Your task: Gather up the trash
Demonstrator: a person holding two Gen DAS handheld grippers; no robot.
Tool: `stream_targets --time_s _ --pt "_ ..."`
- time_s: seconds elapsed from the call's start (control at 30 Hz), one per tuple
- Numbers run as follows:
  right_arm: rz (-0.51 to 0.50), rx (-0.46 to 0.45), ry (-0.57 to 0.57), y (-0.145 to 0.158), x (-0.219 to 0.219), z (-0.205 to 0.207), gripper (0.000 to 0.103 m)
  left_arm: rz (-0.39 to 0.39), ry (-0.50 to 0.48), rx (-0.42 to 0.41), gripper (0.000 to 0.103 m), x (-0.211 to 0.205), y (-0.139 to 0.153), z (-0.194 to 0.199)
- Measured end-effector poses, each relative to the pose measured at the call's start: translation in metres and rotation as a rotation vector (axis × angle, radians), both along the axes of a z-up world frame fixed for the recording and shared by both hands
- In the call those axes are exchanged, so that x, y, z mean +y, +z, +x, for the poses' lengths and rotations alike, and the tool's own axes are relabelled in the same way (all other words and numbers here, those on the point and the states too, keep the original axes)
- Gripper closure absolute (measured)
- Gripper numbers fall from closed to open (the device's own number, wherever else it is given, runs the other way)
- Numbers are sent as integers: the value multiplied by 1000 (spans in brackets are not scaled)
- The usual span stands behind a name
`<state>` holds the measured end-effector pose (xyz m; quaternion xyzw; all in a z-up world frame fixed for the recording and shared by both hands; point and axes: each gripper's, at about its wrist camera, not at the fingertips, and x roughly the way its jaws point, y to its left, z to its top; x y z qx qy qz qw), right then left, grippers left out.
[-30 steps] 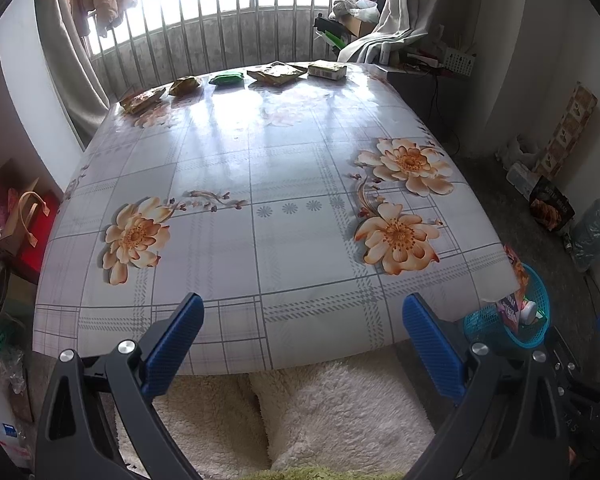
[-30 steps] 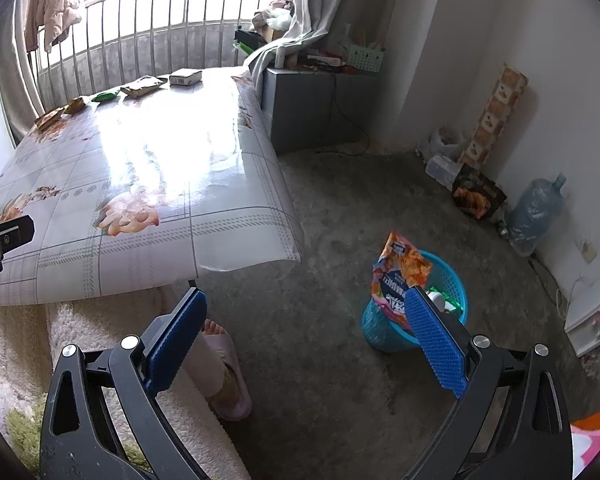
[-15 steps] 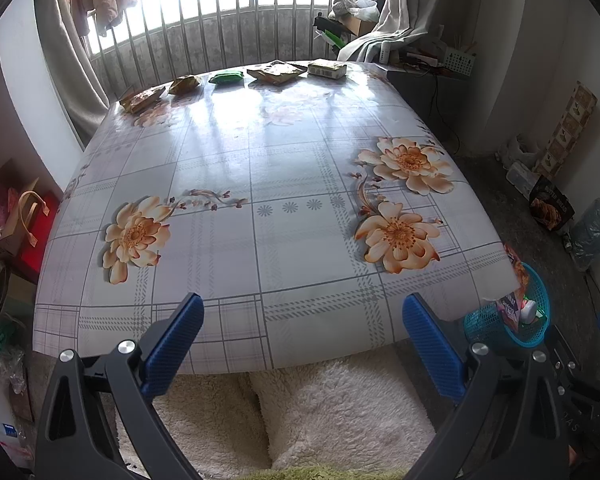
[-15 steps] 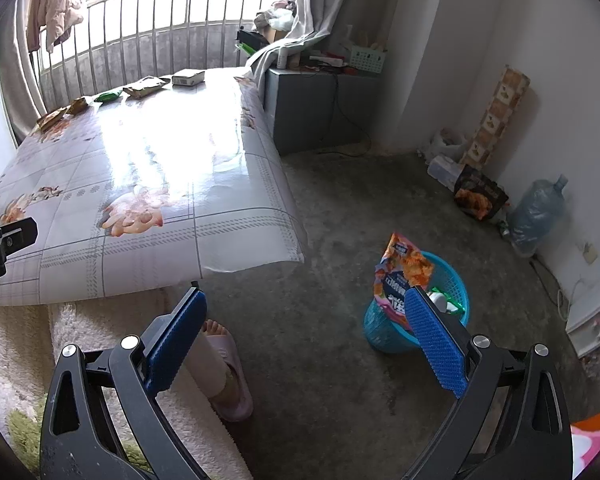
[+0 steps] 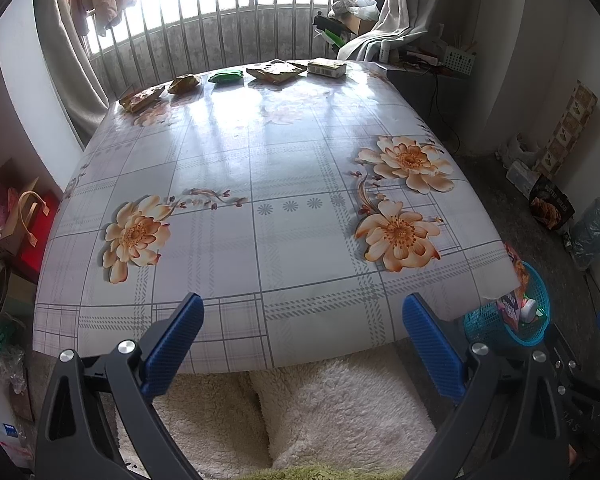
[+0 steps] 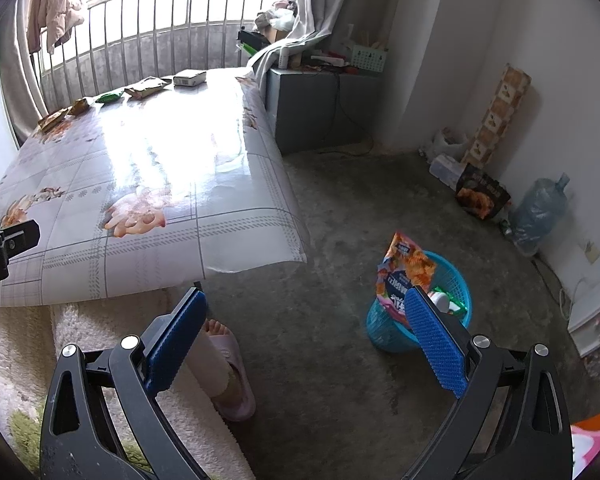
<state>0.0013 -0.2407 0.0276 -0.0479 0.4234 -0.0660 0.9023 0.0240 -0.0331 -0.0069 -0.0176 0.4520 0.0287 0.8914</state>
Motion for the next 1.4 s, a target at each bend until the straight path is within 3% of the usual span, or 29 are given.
stream_targets --time_s 1.4 --pt "7 1 1 0 0 -1 8 -1 -12 15 6 2 -4 -3"
